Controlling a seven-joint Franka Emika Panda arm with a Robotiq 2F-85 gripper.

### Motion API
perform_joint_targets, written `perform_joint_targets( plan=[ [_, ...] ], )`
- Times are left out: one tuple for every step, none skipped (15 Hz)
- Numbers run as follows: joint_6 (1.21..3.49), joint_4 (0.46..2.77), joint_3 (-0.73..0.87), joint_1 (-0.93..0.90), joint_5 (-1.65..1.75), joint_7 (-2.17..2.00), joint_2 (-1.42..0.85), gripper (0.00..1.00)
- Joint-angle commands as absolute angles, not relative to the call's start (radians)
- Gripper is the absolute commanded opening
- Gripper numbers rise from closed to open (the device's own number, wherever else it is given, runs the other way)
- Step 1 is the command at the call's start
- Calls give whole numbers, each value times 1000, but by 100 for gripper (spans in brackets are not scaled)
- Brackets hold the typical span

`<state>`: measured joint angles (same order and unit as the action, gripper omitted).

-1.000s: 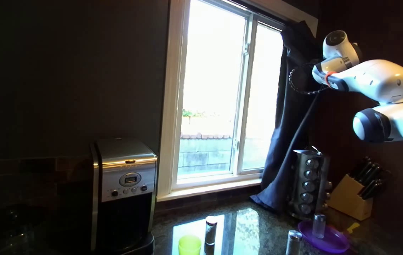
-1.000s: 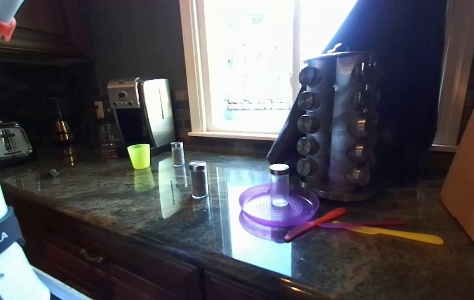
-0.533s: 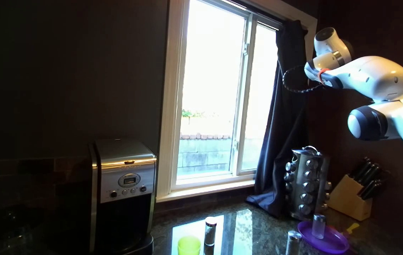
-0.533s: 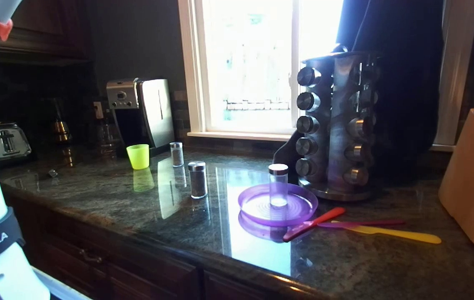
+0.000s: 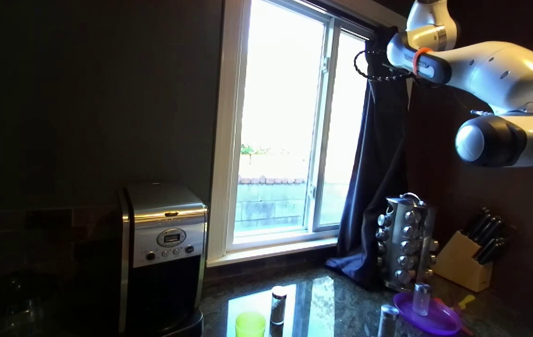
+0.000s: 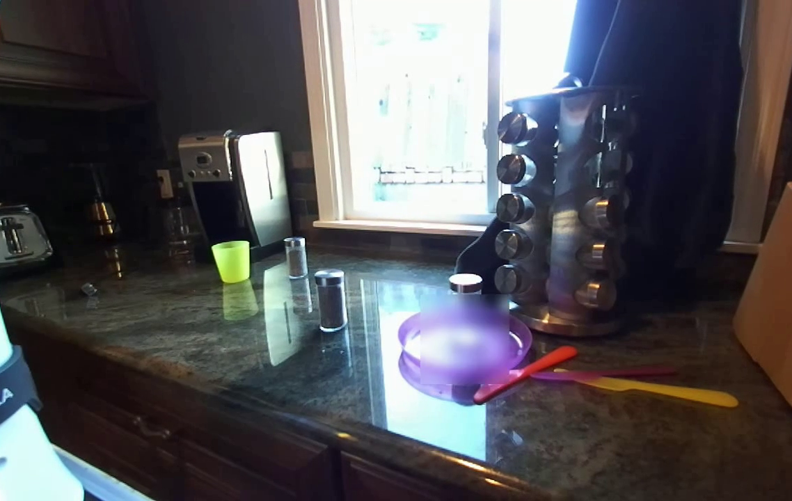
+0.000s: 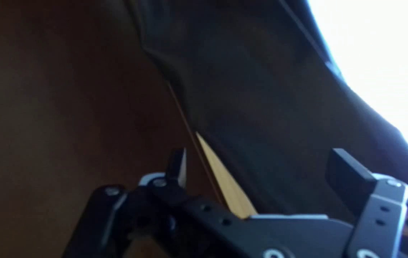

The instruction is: Draw the curtain open.

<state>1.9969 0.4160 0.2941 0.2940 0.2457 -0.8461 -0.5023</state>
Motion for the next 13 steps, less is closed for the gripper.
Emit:
perform_joint_targets(
  plan=[
    [1887,438,216,269,147,-766,-442,100],
    [1861,438,196,263,119,-752,-430,100],
    [1831,438,177,257,94,-737,-418,100],
    [1807,437,157,254,65,-724,-407,100],
    [1777,437,138,250,38,-709,-393,100],
    [1747,437,120,250,8,-694,-380,100],
    [1712,438,103,250,-19,-678,-365,100],
    [1680,439,87,255,-50,-659,-355,100],
    [1742,416,125,243,3,-699,-394,100],
    [1717,416,113,243,-16,-687,-382,100],
    [1706,417,108,243,-25,-680,-374,100],
    [1701,418,106,243,-30,-677,-369,100],
    [1701,419,106,243,-31,-676,-369,100]
  ],
)
